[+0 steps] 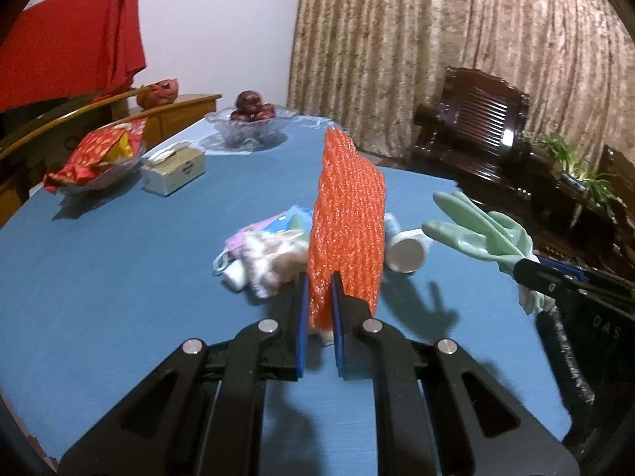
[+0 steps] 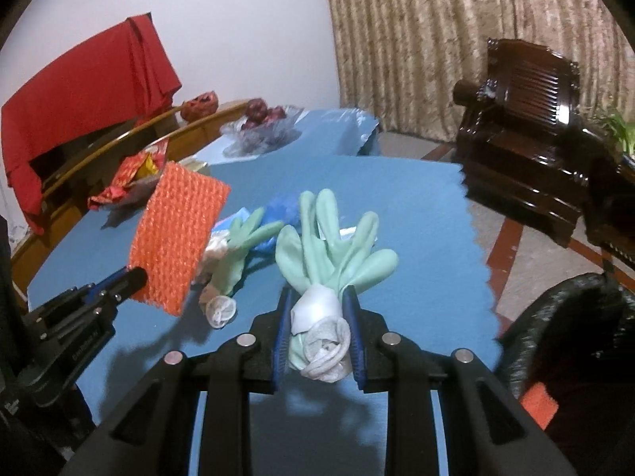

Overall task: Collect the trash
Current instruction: 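Carry the orange net and green gloves over the bin and open both grippers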

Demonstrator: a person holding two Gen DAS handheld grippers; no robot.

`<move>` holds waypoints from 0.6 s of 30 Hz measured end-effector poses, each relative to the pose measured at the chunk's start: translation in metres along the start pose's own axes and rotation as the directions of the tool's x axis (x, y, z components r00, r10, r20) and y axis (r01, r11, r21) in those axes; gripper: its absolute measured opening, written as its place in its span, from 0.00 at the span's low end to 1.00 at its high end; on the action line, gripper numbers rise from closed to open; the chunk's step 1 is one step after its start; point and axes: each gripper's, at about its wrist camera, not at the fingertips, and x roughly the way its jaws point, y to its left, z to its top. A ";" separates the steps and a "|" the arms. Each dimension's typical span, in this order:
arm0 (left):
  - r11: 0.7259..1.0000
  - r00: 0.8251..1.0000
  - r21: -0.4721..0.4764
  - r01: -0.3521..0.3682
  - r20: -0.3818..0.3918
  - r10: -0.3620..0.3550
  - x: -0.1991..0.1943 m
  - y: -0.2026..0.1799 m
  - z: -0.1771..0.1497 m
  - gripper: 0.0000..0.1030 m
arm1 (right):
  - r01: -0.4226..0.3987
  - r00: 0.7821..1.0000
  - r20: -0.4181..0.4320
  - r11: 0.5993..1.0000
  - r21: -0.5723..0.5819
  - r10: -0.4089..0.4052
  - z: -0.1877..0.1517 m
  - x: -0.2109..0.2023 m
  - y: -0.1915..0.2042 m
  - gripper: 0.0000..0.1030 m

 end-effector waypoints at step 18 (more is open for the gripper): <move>0.974 0.978 0.098 0.203 0.029 -0.207 -0.014 -0.105 0.021 0.10 | 0.145 0.983 0.105 0.987 0.075 -0.152 0.003 -0.080 -0.075 0.25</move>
